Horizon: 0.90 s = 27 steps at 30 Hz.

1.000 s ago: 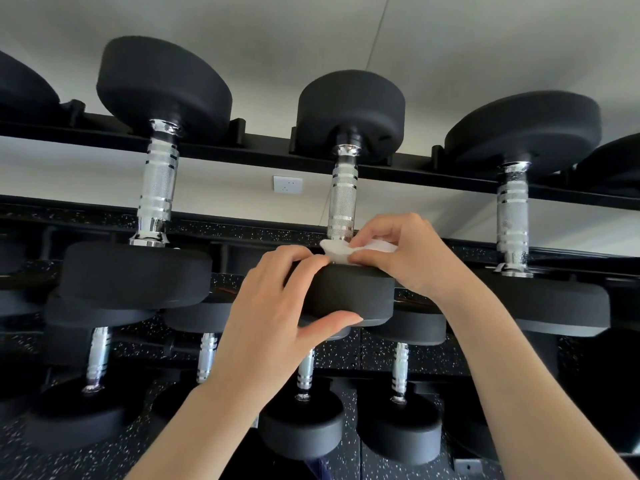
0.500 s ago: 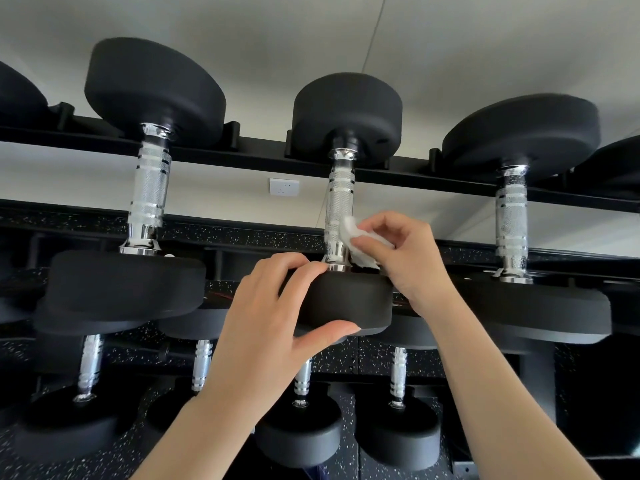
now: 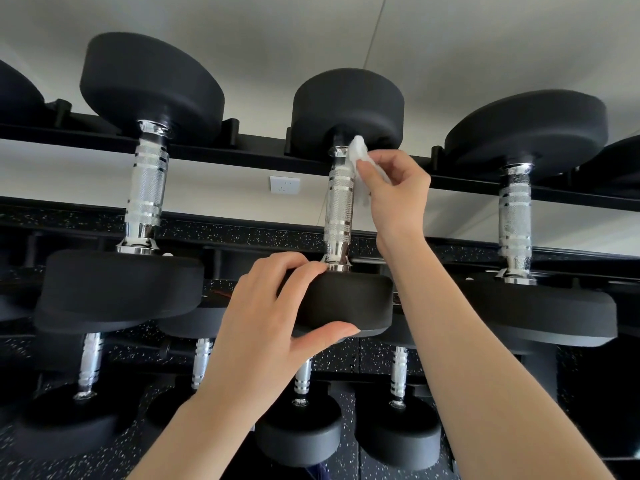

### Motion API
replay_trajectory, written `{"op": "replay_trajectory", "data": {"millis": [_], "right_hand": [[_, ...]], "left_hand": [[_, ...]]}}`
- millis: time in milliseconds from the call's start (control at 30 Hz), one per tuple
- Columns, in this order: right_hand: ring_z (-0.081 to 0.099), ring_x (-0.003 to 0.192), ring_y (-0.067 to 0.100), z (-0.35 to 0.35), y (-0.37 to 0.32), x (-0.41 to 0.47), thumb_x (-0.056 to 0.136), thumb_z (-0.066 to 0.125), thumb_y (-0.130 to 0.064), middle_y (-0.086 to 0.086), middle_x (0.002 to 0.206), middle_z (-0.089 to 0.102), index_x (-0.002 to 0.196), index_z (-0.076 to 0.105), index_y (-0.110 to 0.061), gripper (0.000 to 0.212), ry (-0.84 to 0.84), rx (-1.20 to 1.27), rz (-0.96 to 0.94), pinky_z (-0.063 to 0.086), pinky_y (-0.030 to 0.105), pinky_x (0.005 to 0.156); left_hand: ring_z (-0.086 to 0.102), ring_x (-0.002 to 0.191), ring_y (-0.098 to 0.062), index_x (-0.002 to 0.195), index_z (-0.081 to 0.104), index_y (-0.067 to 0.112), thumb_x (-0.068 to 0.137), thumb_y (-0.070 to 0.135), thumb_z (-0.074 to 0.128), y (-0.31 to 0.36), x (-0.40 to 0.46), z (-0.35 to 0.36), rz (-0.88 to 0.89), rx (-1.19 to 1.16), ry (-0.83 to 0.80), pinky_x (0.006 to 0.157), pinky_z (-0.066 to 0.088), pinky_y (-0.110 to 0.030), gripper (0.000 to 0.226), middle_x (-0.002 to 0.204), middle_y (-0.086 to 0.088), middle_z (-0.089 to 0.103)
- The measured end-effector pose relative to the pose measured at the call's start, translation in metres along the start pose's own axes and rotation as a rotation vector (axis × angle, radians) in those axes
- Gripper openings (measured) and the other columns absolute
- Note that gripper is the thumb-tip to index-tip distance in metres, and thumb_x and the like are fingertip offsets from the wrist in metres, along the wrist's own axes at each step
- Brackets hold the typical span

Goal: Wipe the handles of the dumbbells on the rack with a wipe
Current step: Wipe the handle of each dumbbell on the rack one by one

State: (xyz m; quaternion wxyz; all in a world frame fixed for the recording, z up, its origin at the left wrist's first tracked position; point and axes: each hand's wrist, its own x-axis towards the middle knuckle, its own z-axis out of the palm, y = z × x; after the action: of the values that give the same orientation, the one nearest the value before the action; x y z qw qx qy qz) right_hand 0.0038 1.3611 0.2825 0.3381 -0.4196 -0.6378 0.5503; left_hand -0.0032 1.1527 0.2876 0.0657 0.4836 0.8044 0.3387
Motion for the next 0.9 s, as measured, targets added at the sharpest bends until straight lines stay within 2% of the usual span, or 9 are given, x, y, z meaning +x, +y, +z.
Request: {"op": "replay_trajectory", "data": {"millis": [100,233,367,500,567,633,667,800,900], "right_hand": [[0.056,0.073,0.01,0.003,0.006,-0.001,0.085,0.063,-0.006,0.0,0.08,0.065,0.079,0.063,-0.018,0.014,0.005,0.063,0.097,0.047,0.026,0.071],[0.055,0.068,0.014,0.001,0.006,0.0,0.091,0.057,-0.006,0.001,0.074,0.062,0.086,0.059,-0.012,0.008,-0.133,0.247,0.352,0.05,0.032,0.067],[0.054,0.061,0.014,0.002,0.007,0.009,0.093,0.051,0.0,0.006,0.077,0.057,0.081,0.051,-0.012,0.017,-0.213,0.487,0.509,0.052,0.028,0.06],[0.057,0.053,0.011,0.002,0.009,0.012,0.095,0.044,0.001,0.006,0.074,0.059,0.083,0.05,-0.01,0.018,-0.295,0.626,0.579,0.048,0.021,0.048],[0.066,0.074,0.022,0.001,0.013,0.013,0.096,0.042,0.001,0.014,0.088,0.065,0.084,0.049,-0.009,0.018,-0.372,0.655,0.581,0.054,0.026,0.057],[0.064,0.097,0.038,0.0,0.017,0.011,0.096,0.042,0.001,0.025,0.109,0.063,0.084,0.046,-0.009,0.016,-0.433,0.664,0.583,0.055,0.042,0.084],[0.064,0.098,0.04,-0.001,0.018,0.009,0.095,0.042,0.002,0.027,0.112,0.062,0.084,0.045,-0.009,0.016,-0.448,0.664,0.59,0.051,0.047,0.092],[0.068,0.087,0.038,-0.006,0.021,0.004,0.095,0.041,0.004,0.022,0.095,0.067,0.077,0.043,-0.009,0.022,-0.492,0.639,0.583,0.055,0.047,0.084],[0.068,0.085,0.039,-0.009,0.022,-0.002,0.095,0.041,0.004,0.028,0.104,0.064,0.077,0.044,-0.009,0.022,-0.514,0.604,0.572,0.057,0.045,0.079]], "left_hand": [[0.05,0.105,-0.017,0.12,0.057,0.017,0.084,0.066,0.046,0.0,0.0,0.0,0.0,0.003,0.003,0.082,0.049,-0.039,0.061,0.115,0.004,0.05],[0.049,0.104,-0.016,0.12,0.058,0.016,0.084,0.064,0.048,-0.001,0.0,0.001,0.004,0.014,-0.003,0.084,0.045,-0.035,0.06,0.115,0.003,0.051],[0.05,0.104,-0.017,0.12,0.058,0.016,0.084,0.064,0.048,-0.001,0.0,0.002,0.008,0.018,0.006,0.084,0.045,-0.036,0.061,0.114,0.002,0.053],[0.051,0.104,-0.018,0.119,0.06,0.014,0.083,0.063,0.05,0.0,0.0,0.002,0.005,0.019,0.008,0.081,0.049,-0.04,0.062,0.114,0.0,0.054],[0.05,0.104,-0.018,0.12,0.059,0.014,0.083,0.063,0.05,0.0,0.0,0.002,0.002,0.018,0.007,0.082,0.047,-0.039,0.062,0.115,0.001,0.053],[0.049,0.105,-0.017,0.12,0.058,0.015,0.083,0.064,0.049,0.0,0.0,0.002,0.002,0.018,0.008,0.085,0.044,-0.036,0.061,0.115,0.002,0.052],[0.049,0.105,-0.017,0.12,0.057,0.016,0.083,0.064,0.049,-0.001,0.0,0.002,0.005,0.018,0.009,0.086,0.043,-0.034,0.061,0.115,0.003,0.051],[0.049,0.105,-0.018,0.121,0.053,0.018,0.085,0.066,0.046,-0.001,0.0,0.002,0.012,0.016,0.006,0.086,0.041,-0.034,0.06,0.116,0.003,0.051],[0.05,0.105,-0.018,0.122,0.052,0.018,0.085,0.067,0.045,-0.002,0.0,0.002,0.012,0.016,-0.002,0.085,0.041,-0.036,0.061,0.116,0.002,0.051]]}}
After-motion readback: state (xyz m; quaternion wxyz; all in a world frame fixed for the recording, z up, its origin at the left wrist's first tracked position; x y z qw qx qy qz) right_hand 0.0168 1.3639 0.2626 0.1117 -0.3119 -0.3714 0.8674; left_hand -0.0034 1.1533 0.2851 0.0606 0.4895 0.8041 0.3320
